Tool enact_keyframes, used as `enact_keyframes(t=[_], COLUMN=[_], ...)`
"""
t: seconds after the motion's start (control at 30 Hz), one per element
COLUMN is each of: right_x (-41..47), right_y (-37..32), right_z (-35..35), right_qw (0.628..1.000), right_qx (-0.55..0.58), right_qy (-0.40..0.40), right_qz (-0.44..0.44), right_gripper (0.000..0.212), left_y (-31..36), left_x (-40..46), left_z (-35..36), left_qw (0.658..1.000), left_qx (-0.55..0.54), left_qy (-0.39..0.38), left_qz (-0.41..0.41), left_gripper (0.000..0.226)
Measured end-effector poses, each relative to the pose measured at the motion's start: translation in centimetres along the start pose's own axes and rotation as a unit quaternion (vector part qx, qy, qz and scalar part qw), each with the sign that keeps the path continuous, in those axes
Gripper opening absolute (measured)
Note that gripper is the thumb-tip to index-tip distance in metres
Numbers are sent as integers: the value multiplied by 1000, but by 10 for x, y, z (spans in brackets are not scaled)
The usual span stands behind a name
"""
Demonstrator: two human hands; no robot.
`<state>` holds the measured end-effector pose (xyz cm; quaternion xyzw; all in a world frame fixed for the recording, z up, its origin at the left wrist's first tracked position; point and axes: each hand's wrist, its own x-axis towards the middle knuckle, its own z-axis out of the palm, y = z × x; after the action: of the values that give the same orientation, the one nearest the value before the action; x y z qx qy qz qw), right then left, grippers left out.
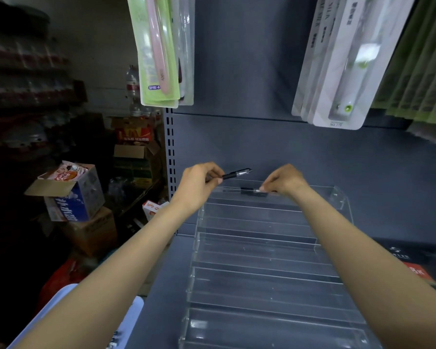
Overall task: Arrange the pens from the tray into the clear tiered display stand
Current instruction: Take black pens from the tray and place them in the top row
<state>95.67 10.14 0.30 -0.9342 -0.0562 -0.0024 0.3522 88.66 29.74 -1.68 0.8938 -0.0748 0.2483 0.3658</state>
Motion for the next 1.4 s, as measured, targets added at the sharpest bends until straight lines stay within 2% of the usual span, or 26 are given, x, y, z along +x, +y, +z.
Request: enact_keyframes(t=[0.1,0.2,0.3,0.4,0.5,0.67,0.8,0.93,1.1,1.4], right_x=[8,7,2,-15,-29,-26,-16,-11,-12,-8], right_y=[-4,-3,6,9,7,13,27,23,14,9], right_z=[-1,0,3,2,1,-5,-7,1,9,9], right_qw=[999,999,995,963,952,944,960,981,990,992], right_qx=[-33,-36,90,252,264,277,231,130,31,-18], right_qy=[-16,-24,18,16,-26,41,83,65,57,-22], right_qz=[26,30,-31,-94,-155,-173,-134,-131,-128,-125], right_gripper=[23,19,7,15,13,17,15,14,8,16], left_y=[3,4,3,5,12,9,-12,-26,-26,-32], left_x=[1,2,2,1,1,2,-1,-2,-7,-7], left_z=[4,6,5,5,9,5,-4,-4,1,2], left_qw=[1000,1000,1000,1000,999,999,997,993,994,994], left_qx=[1,9,8,-2,-8,9,41,20,-12,-32], left_qy=[-3,-11,-13,-18,-29,20,55,11,-5,7], left_qz=[8,18,20,24,38,23,-45,-114,-110,-107], left_gripper=[10,10,10,10,11,17,38,49,36,35])
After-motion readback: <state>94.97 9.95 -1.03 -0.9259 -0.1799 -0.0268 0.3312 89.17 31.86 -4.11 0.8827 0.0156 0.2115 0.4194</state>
